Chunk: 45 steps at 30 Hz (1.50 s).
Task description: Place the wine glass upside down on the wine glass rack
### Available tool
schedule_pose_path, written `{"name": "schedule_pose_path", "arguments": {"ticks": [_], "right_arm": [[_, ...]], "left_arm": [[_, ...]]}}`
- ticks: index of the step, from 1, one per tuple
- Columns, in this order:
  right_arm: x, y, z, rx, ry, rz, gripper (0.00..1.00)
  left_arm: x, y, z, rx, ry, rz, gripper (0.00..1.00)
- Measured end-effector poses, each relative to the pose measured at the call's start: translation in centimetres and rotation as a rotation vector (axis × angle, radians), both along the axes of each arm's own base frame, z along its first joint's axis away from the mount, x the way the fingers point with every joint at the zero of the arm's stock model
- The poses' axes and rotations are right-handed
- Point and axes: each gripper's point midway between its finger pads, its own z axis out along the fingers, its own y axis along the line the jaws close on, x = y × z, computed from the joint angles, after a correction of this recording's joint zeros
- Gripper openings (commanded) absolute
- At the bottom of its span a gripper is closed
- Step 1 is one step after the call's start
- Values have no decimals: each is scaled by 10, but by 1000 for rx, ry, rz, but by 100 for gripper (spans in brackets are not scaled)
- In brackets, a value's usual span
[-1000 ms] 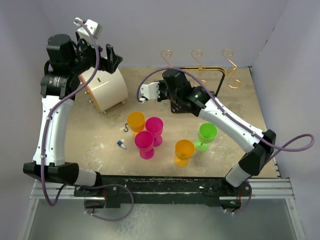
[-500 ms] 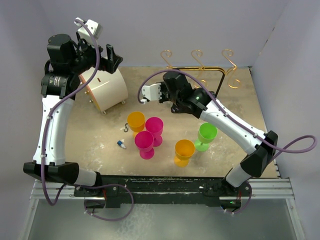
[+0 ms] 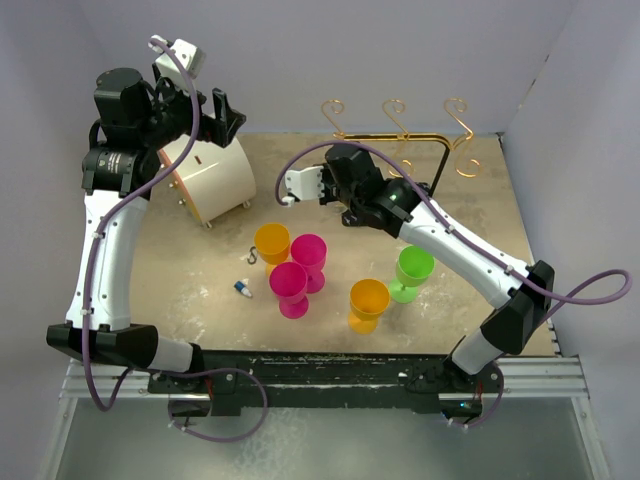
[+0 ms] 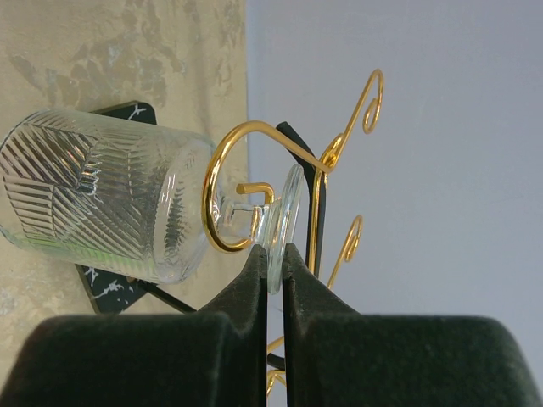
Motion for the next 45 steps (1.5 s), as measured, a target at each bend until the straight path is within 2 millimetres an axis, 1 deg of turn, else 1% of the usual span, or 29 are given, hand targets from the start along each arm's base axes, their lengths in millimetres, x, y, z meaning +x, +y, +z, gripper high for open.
{"name": "schedule_pose_path", "arguments": {"ticks": [4, 7, 11, 14, 19, 24, 31, 34, 39, 45], "right_arm": [[1, -3, 1, -12, -7, -10, 1], [2, -4, 2, -18, -16, -16, 4], [3, -5, -3, -26, -13, -16, 8], [4, -4, -7, -32, -14, -14, 14], [7, -6, -7, -34, -30, -28, 21], [9, -14, -7, -51, -40, -61, 26], [11, -19, -10, -61, -38, -76, 30], [11, -21, -11, -66, -38, -83, 36], [12, -29, -10, -64, -40, -103, 50], [11, -43, -1, -36, -52, -132, 67]], "left_arm": [[0, 0, 0, 1, 0, 0, 99], [0, 0, 0, 1, -1, -1, 99], [0, 0, 0, 1, -1, -1, 99], [0, -1, 0, 0, -1, -4, 99], [0, -1, 0, 0, 1, -8, 99], [0, -1, 0, 0, 1, -8, 99], [0, -1, 0, 0, 1, -8, 99], [0, -1, 0, 1, 0, -9, 99], [1, -1, -2, 14, -4, -10, 99], [2, -1, -9, 22, 7, -11, 99]]}}
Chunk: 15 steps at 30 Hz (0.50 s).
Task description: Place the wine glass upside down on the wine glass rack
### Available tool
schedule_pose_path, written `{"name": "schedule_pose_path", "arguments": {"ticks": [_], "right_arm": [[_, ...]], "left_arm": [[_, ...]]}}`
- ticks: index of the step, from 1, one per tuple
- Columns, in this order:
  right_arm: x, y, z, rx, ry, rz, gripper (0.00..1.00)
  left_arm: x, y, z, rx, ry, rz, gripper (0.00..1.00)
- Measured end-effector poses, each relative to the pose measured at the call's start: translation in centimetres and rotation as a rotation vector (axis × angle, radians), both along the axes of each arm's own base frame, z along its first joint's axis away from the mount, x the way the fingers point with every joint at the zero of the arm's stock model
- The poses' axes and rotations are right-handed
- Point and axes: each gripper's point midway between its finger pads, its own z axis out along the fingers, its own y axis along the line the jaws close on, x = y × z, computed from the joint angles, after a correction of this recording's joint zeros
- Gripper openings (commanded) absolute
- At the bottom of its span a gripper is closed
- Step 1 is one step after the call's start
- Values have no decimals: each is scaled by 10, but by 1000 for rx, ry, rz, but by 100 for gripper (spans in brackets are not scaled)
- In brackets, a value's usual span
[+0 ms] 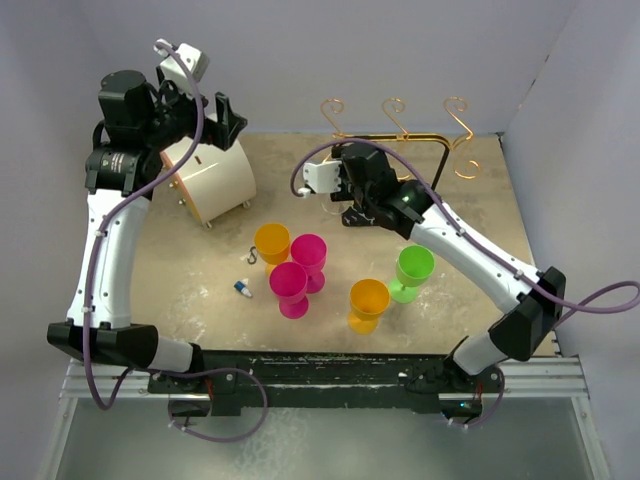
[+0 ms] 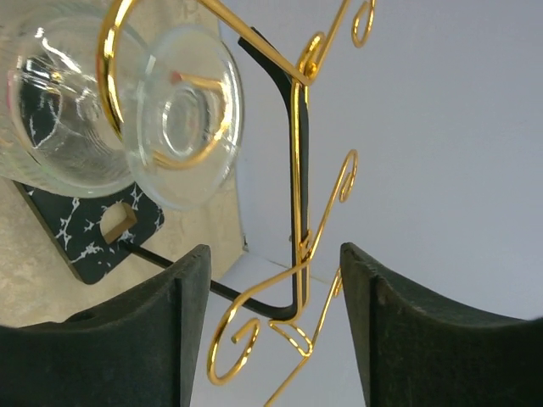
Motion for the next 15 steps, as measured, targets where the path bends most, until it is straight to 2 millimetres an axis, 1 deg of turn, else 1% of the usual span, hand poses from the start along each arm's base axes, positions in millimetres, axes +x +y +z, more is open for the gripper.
{"name": "schedule_pose_path", "arguments": {"ticks": [3, 5, 7, 11, 12, 13, 15], "right_arm": [[-3, -8, 8, 27, -6, -10, 74], [-6, -12, 12, 50, -4, -10, 77], [-9, -16, 15, 72, 4, -6, 77], [-16, -25, 17, 105, 45, 5, 77], [-22, -25, 20, 131, 73, 26, 77], [-21, -29, 21, 136, 75, 18, 77], [-25, -32, 28, 184, 106, 33, 77]], "left_arm": [[1, 0, -3, 4, 3, -1, 99], [2, 0, -6, 16, 0, -3, 99], [3, 1, -12, 30, 7, -5, 99], [4, 0, -31, 78, 25, -35, 99], [4, -1, -36, 89, 28, -49, 99], [3, -3, -43, 103, 36, -66, 99], [-1, -6, -58, 130, 62, -101, 99]]}}
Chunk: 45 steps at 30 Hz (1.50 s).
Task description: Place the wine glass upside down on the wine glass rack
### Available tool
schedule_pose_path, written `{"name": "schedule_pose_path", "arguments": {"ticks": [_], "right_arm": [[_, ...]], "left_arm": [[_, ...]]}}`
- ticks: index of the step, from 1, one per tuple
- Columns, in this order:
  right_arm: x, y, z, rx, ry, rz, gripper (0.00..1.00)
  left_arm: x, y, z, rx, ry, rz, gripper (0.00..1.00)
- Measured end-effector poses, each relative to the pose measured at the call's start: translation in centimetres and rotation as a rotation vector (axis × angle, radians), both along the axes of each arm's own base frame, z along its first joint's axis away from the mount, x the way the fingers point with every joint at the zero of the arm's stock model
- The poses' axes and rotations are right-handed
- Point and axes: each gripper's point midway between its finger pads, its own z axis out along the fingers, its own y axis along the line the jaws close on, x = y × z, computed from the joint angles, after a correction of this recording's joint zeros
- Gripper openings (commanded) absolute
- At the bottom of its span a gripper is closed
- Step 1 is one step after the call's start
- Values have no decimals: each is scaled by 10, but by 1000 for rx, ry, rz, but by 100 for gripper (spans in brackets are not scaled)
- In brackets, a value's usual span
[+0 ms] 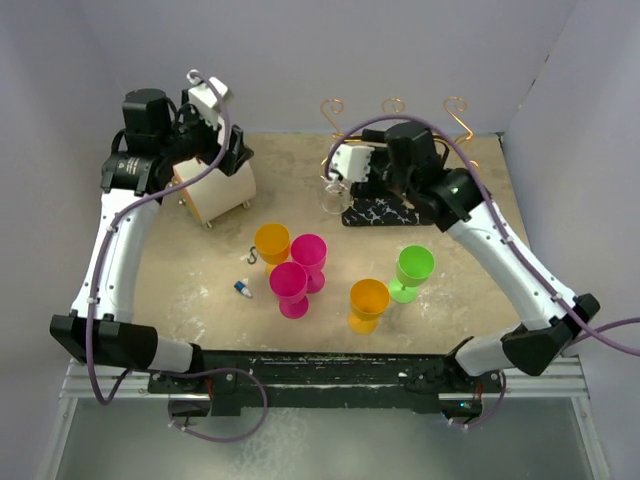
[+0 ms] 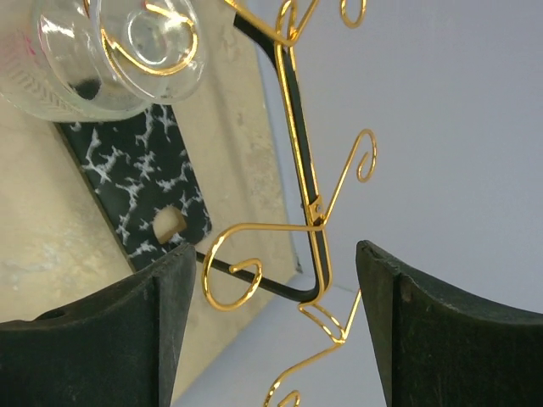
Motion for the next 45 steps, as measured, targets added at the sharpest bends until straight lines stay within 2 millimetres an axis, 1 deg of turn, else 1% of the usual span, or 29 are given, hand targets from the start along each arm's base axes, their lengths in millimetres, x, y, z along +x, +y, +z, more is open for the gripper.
{"name": "schedule_pose_path", "arguments": {"ticks": [2, 4, 5, 7, 9, 11, 14, 20, 23, 26, 30, 33, 38, 45], "right_arm": [[-4, -2, 12, 67, 23, 23, 78], [-10, -5, 30, 157, 35, 48, 78], [-13, -6, 39, 200, 40, 63, 78], [-23, -12, 61, 281, 29, 83, 78], [-31, -17, 75, 326, 15, 93, 78], [-36, -20, 82, 353, 9, 103, 78], [-38, -19, 79, 363, 25, 106, 78], [-28, -16, 52, 334, 92, 88, 78], [-25, -16, 44, 323, 114, 79, 78], [-24, -17, 43, 323, 114, 74, 78], [-24, -19, 43, 321, 112, 67, 78], [-23, -19, 39, 316, 120, 65, 78], [-23, -19, 35, 313, 127, 62, 78], [-21, -22, 36, 314, 122, 53, 78]], "left_arm": [[-5, -5, -15, 42, 24, -42, 99], [-16, -17, -31, 103, 50, -110, 99], [-23, -27, -41, 144, 58, -157, 99], [-43, -50, -67, 225, 91, -274, 99], [-60, -63, -92, 282, 146, -361, 96], [-70, -65, -113, 325, 211, -407, 91], [-70, -59, -141, 378, 300, -427, 80], [-67, -53, -186, 445, 443, -449, 68], [-67, -52, -199, 463, 485, -456, 59], [-70, -53, -210, 477, 529, -467, 46], [-72, -54, -223, 495, 574, -480, 38], [-73, -55, -226, 502, 584, -484, 29], [-74, -56, -227, 508, 586, -487, 1], [-71, -51, -226, 558, 557, -478, 0]]}}
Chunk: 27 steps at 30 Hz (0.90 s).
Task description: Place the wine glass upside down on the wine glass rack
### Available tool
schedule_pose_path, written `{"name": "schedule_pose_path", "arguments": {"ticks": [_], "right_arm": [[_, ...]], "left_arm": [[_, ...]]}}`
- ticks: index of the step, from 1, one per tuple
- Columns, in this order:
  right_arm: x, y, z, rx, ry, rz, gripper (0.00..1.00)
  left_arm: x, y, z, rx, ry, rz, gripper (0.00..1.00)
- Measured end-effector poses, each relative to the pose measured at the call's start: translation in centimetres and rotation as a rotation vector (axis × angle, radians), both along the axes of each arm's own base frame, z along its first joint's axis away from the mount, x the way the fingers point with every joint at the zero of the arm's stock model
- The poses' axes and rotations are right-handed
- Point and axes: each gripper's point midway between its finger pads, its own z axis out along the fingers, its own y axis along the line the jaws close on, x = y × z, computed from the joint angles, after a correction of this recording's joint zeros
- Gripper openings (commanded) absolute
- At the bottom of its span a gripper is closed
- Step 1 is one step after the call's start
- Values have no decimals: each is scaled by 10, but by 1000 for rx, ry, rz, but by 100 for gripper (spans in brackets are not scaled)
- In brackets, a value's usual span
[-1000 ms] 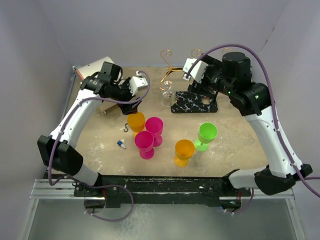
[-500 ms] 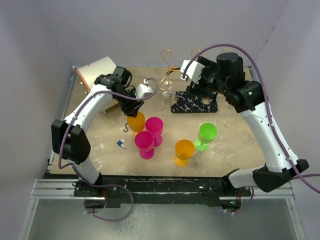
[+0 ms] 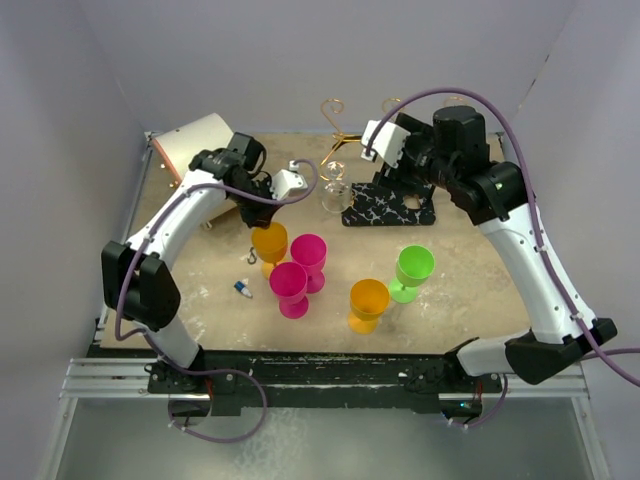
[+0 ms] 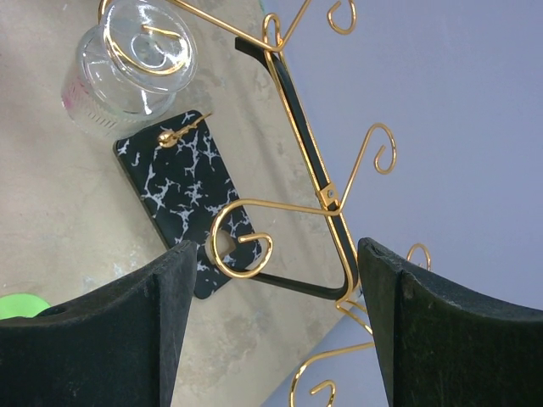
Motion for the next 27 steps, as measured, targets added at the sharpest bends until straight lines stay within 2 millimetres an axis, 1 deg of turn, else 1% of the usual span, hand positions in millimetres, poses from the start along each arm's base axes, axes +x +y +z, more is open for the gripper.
{"name": "schedule_pose_path", "arguments": {"ticks": [3, 5, 9, 12, 15, 16, 20, 21, 24, 27], "right_arm": [[1, -1, 0, 0, 0, -4, 79], [1, -1, 0, 2, 1, -5, 79], [2, -3, 1, 15, 2, -22, 82], [6, -5, 5, 56, 1, -60, 86], [11, -7, 16, 131, -2, -101, 88], [11, -7, 21, 165, -1, -106, 88], [12, -6, 47, 299, -1, -122, 87], [12, -6, 53, 337, 0, -125, 87], [11, -10, 75, 454, 2, -132, 87], [9, -6, 93, 549, 12, -105, 88]], "left_arm": [[3, 5, 7, 19, -34, 9, 0], [7, 6, 19, 22, -72, 15, 0], [19, 7, 55, 8, -175, 31, 0], [27, 6, 95, -25, -279, 43, 0], [29, 5, 138, -74, -386, 55, 0], [29, 5, 151, -89, -418, 58, 0], [25, 8, 217, -172, -589, 106, 0], [24, 10, 226, -183, -619, 116, 0], [17, 19, 265, -238, -731, 186, 0], [17, 23, 303, -301, -822, 251, 0]]}}
